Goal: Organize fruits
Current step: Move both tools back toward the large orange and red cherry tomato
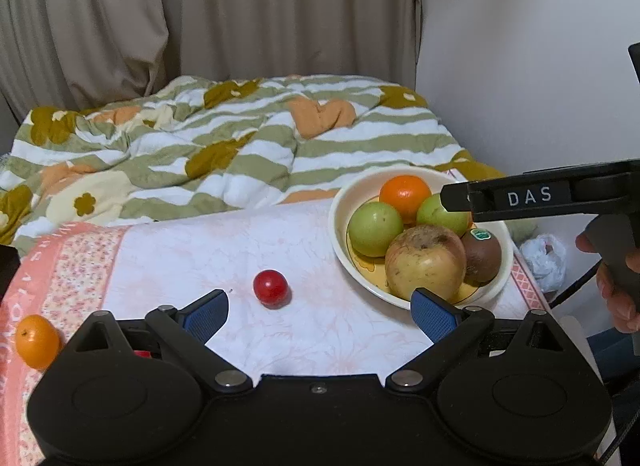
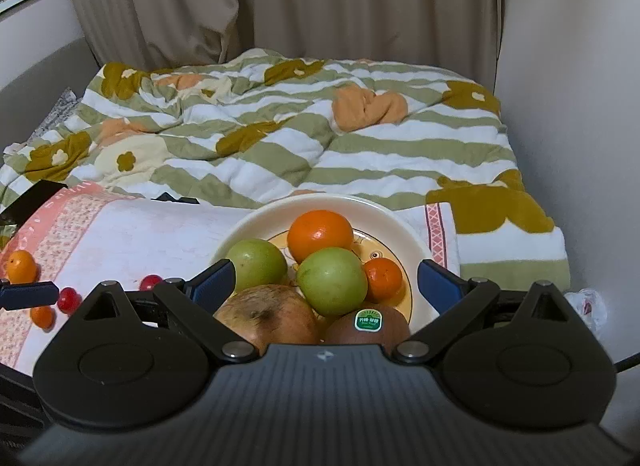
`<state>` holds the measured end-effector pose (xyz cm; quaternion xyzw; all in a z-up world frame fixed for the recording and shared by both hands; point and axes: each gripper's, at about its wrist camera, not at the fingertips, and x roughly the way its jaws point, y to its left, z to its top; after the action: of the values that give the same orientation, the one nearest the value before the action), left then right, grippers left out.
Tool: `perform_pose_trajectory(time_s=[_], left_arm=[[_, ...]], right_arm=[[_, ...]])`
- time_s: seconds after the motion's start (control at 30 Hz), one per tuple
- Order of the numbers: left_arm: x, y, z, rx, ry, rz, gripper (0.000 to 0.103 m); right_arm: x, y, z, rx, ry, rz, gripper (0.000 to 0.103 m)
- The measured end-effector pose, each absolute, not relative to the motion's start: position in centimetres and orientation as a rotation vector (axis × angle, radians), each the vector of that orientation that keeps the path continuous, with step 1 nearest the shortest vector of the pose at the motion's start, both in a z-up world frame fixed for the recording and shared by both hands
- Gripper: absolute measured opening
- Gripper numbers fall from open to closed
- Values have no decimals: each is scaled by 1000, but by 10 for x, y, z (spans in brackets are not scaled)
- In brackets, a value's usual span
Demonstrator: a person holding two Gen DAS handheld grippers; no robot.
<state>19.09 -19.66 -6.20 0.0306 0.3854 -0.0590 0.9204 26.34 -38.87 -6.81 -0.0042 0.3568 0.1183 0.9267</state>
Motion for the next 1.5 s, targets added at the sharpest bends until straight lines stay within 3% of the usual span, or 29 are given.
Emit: perform_pose_trajectory(time_s=[0.33, 0.77, 1.17, 1.5], left_arm=[[146, -174, -32, 46, 730, -54, 100], [96, -70, -7, -24, 655, 107, 100], [92, 43, -14, -18, 666, 42, 100], [125, 95, -43, 34, 711, -75, 100]], right_arm=[[216, -380, -34, 6, 684, 277, 103], [161, -330, 1, 21, 650, 318, 103], [124, -245, 13, 55, 648, 163, 103], [129, -169, -17, 35, 685, 94, 103]])
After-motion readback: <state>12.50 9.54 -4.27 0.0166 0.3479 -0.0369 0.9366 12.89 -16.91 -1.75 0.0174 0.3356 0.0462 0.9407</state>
